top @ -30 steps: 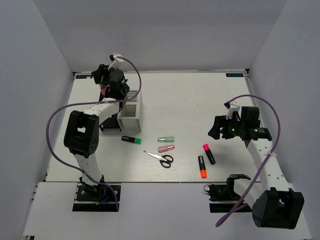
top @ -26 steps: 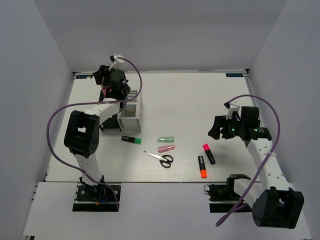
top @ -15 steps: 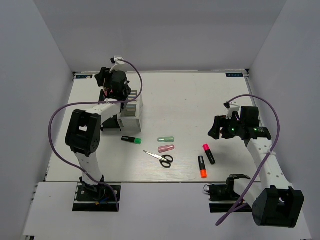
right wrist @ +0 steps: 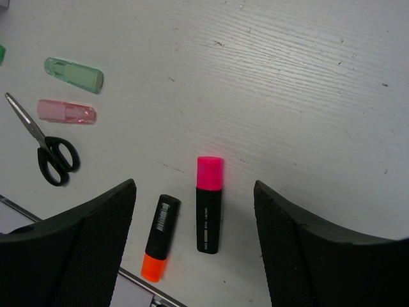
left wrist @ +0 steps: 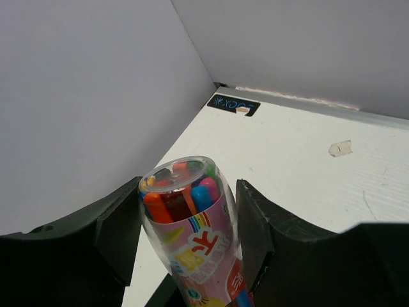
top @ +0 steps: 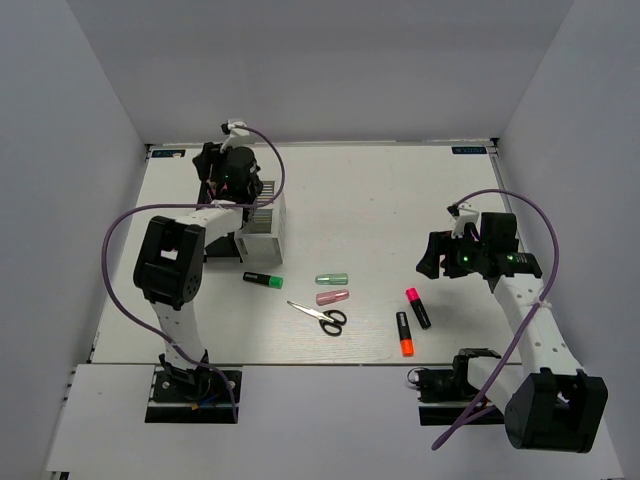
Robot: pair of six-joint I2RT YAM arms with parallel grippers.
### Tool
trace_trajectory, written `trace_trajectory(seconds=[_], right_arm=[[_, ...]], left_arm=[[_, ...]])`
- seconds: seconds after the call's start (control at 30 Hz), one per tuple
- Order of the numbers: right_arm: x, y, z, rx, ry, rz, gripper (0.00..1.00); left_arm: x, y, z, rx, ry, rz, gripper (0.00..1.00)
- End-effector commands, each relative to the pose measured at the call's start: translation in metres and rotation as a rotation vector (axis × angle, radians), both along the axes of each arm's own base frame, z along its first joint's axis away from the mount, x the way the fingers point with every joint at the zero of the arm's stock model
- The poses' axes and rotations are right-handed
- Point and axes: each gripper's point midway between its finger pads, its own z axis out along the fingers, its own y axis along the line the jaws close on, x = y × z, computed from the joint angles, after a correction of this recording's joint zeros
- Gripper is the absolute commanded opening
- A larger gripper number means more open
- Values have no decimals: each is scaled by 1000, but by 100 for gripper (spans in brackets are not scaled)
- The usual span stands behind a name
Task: Sort the stationery into containers
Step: Place the stationery in the storage box, then pick up the stationery from the center of the board.
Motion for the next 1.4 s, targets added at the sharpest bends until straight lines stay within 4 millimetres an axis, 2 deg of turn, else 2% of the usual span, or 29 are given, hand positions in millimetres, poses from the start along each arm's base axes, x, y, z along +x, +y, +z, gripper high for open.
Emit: trace_trajectory(seconds=[0.0, 0.33, 0.37, 0.5, 0.57, 0.6, 0.67, 0.7, 0.93, 1.1, 1.17, 1.2, 1.23, 1.27, 1.3, 1.33, 1.37], right_arm=[[8, 0, 16, -3, -38, 3, 77], [8, 0, 16, -2, -40, 5, 77], [8, 0, 16, -1, -39, 6, 77], [8, 0, 16, 0, -39, 5, 77], [7, 1, 16, -1, -42, 10, 77], [7, 0, 16, 0, -41, 7, 77], [7, 1, 16, -1, -43, 8, 77], [8, 0, 18, 0, -48, 7, 77], [6, 1, 19, 0, -52, 14, 77], [4, 2, 20, 5, -57, 25, 80], [4, 4, 20, 9, -64, 34, 80], [5, 4, 22, 3, -79, 50, 71], [2, 9, 20, 23, -78, 80, 57], [1, 9, 14, -15, -115, 157, 36], [-1, 15, 13, -2, -134, 218, 0], [-6, 17, 9, -3, -118, 256, 0], [-5, 30, 18, 26, -184, 432, 0]], left_arm=[[-4, 5, 6, -32, -48, 19, 0], [-14, 9, -10, -64, -33, 53, 0], [-15, 9, -11, -68, -32, 57, 4], [-20, 9, -19, -73, -18, 65, 7], [-21, 10, -20, -76, -18, 70, 15], [-21, 9, -20, -75, -16, 67, 27], [-21, 7, -17, -74, -17, 64, 42], [-21, 6, -15, -75, -18, 61, 58], [-23, 3, 1, -103, -24, 47, 84], [-30, -1, 17, -121, -28, 35, 89], [-36, -5, 24, -129, -22, 23, 66], [-43, -12, 39, -147, -29, 0, 48], [-45, -15, 47, -187, -56, -4, 25], [-52, -19, 37, -193, 46, -43, 0], [-59, -35, 54, -378, 40, -114, 0], [-61, -50, 48, -482, 106, -213, 0], [-69, -52, 42, -561, 167, -238, 0]])
